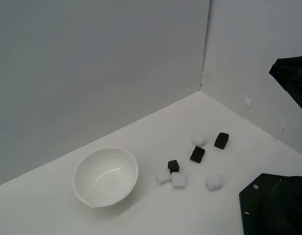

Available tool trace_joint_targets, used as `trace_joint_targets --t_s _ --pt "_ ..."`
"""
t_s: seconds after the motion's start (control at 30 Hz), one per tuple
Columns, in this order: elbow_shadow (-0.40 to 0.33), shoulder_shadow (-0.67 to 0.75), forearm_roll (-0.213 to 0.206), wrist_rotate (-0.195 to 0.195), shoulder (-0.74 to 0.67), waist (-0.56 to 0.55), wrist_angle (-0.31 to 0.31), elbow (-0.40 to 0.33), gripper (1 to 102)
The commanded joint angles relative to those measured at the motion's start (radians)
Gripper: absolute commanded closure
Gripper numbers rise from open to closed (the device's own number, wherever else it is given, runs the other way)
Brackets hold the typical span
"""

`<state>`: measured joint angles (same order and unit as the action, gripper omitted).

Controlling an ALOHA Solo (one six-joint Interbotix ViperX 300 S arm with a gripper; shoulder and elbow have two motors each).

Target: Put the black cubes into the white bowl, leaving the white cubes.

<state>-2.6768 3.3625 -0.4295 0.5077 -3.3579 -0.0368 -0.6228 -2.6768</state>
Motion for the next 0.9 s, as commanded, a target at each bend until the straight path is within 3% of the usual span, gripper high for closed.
trace_joint_targets --t_s 0.0,0.23,0.47,0.57,0.63,0.73,0.87 --pt "0.064 -0.074 -0.003 0.006 0.069 0.000 0.003 0.063 100" --pt "0.201 -0.281 -0.003 0.005 0.278 0.005 -0.034 0.198 100" --pt "0.339 -0.495 -0.003 -0.003 0.489 0.084 -0.206 0.334 100" --pt "0.362 -0.545 -0.002 -0.051 0.535 0.081 -0.258 0.356 100" --pt "0.360 -0.581 0.020 -0.095 0.575 0.084 -0.293 0.356 100" --pt "0.362 -0.646 0.087 -0.138 0.641 0.089 -0.408 0.356 100" --pt "0.362 -0.706 0.147 -0.170 0.701 0.092 -0.480 0.356 100"
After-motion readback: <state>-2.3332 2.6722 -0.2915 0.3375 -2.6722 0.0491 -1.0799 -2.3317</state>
